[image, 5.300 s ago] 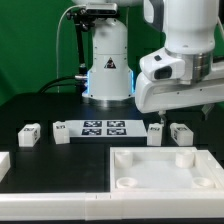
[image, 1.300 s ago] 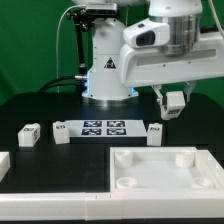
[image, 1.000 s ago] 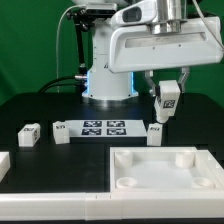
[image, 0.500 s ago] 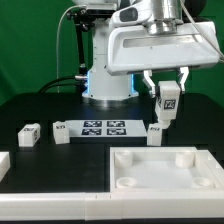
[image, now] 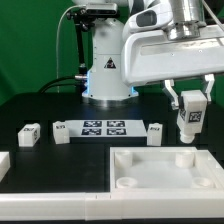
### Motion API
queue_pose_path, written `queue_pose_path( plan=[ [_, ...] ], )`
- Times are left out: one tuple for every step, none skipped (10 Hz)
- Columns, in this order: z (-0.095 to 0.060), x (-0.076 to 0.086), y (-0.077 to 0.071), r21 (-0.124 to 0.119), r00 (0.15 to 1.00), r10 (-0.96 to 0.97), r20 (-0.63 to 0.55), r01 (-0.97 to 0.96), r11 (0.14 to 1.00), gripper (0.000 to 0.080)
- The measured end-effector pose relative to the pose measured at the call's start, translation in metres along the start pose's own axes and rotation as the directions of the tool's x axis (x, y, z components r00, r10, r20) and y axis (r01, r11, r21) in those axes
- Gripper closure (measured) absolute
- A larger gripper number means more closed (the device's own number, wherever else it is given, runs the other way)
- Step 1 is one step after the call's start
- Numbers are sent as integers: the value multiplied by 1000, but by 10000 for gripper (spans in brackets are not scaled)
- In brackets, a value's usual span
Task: Assemble one leg
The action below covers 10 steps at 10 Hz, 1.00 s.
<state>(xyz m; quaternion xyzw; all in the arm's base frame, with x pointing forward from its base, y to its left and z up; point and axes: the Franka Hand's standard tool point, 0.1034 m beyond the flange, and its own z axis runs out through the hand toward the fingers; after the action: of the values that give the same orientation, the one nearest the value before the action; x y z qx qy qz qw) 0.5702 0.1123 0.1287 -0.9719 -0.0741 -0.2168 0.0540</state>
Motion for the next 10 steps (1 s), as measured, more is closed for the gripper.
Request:
queue_pose_path(
  plan=[
    [3, 9, 0, 4, 1000, -12, 5, 12, 1000, 506],
    [2, 10, 0, 3, 1000, -12, -5, 12, 1000, 506],
    [2, 9, 1, -1, 999, -12, -34, 12, 1000, 506],
    [3, 9, 1, -1, 999, -12, -31, 12, 1000, 506],
    [2, 11, 1, -2, 999, -13, -43, 13, 1000, 506],
    [0, 16, 5, -18, 985, -18, -174, 15, 1000, 506],
    [7, 4, 7, -23, 977, -14, -215, 9, 1000, 506],
    [20, -8, 1, -8, 994, -16, -112, 15, 1000, 506],
    [18, 6, -5, -3, 990, -23, -137, 23, 1000, 506],
    [24, 8, -5, -1, 990, -20, -137, 20, 1000, 506]
  ],
)
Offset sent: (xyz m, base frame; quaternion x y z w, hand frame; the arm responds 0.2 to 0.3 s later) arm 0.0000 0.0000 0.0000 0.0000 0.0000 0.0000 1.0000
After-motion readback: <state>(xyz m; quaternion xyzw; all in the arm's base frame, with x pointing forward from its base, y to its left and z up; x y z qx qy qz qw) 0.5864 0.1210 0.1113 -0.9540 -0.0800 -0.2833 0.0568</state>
